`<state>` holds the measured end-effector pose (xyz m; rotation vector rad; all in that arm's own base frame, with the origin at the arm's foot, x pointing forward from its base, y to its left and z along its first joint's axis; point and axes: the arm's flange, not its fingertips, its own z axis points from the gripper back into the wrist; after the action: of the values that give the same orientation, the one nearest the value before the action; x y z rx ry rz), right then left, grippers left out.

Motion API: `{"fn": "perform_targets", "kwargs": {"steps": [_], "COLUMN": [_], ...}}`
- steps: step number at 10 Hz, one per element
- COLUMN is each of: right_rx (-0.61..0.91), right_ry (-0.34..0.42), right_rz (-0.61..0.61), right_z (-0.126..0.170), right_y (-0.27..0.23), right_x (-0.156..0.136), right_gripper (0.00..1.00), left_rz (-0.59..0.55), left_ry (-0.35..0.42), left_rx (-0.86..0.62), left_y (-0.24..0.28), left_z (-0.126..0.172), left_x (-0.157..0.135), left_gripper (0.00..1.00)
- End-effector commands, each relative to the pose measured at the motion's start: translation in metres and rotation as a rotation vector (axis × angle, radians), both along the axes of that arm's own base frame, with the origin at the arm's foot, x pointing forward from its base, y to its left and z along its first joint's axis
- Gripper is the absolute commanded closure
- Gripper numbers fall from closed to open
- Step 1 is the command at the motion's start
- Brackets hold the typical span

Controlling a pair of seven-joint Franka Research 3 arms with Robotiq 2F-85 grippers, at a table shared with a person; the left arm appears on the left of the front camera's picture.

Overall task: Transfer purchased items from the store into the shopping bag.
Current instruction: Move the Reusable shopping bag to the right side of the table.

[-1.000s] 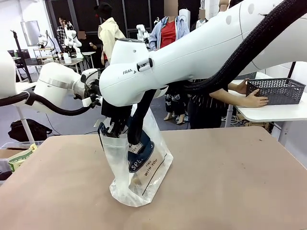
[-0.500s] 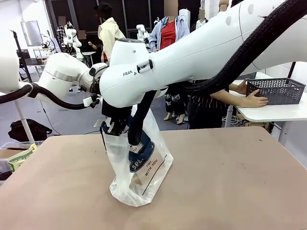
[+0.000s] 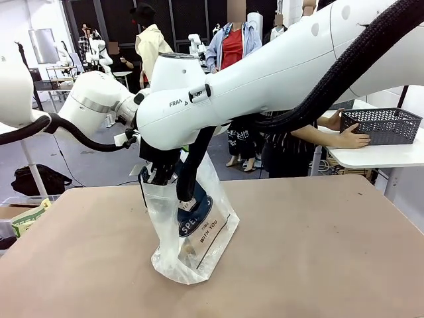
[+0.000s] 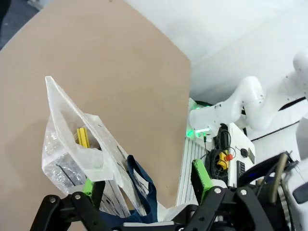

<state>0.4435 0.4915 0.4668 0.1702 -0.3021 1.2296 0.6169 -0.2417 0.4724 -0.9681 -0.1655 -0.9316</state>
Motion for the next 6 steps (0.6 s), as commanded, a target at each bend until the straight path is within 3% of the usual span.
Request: {"fn": "perform_targets", "kwargs": {"steps": [1,6], "right_rx": [0.001,0.0], "right_ry": [-0.027,-0.033], "right_rz": [-0.011,-0.011], "right_z": [-0.0063,-0.0059], "right_y": [-0.0001,0.0011], "right_x": [-0.0116,-0.0133], "right_gripper": [1.0,1.0], "left_rz": [0.049,0.094], "left_ry": [-0.003,-0.01], "left_rx": [0.055,0.121], "left_y": [-0.0067,-0.0073], "left_z": [0.0036,0.002], "left_x": [0.0059,0.0046], "left_gripper": [0.07,0.07]}}
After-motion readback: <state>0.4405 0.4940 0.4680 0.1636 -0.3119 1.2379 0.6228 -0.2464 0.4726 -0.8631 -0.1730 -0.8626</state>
